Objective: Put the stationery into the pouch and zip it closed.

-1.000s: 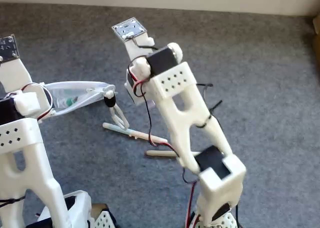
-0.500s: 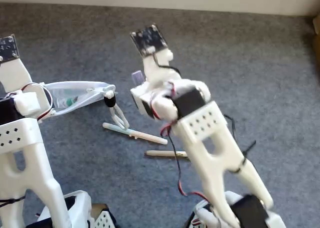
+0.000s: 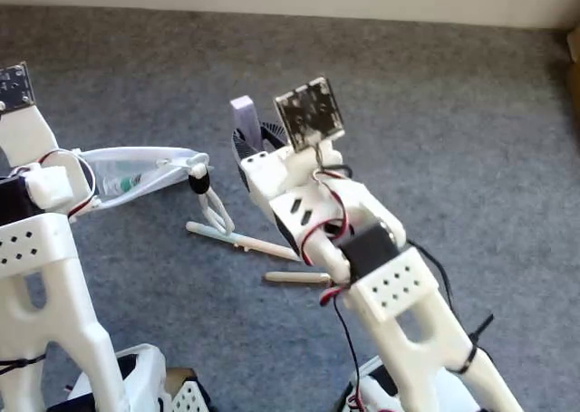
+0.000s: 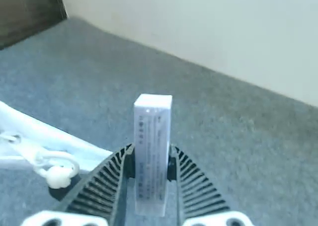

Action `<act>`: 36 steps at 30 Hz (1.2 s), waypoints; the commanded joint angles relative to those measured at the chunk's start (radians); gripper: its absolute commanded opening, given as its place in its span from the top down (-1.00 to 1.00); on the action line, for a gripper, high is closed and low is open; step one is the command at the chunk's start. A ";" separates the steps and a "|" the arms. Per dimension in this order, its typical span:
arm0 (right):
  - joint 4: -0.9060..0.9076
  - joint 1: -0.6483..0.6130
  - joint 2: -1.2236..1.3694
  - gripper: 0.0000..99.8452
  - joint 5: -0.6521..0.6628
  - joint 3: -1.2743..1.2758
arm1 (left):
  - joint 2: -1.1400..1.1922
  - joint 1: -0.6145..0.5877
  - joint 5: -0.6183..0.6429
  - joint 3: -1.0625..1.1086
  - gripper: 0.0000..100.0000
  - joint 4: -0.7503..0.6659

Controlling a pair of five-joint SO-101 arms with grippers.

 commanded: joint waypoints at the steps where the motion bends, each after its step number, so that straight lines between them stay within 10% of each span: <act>1: -0.050 -0.028 -0.104 0.98 -0.011 0.007 | 0.024 0.013 0.008 0.025 0.99 -0.018; 18: -0.159 -0.156 -0.252 0.98 -0.011 0.071 | 0.024 0.013 0.008 0.025 0.99 -0.018; 29: -0.860 -0.226 -0.255 0.99 -0.005 0.438 | 0.024 0.070 0.009 0.025 0.99 -0.017; 36: -0.943 -0.297 -0.248 0.99 -0.005 0.493 | 0.024 0.105 0.009 0.025 0.99 -0.012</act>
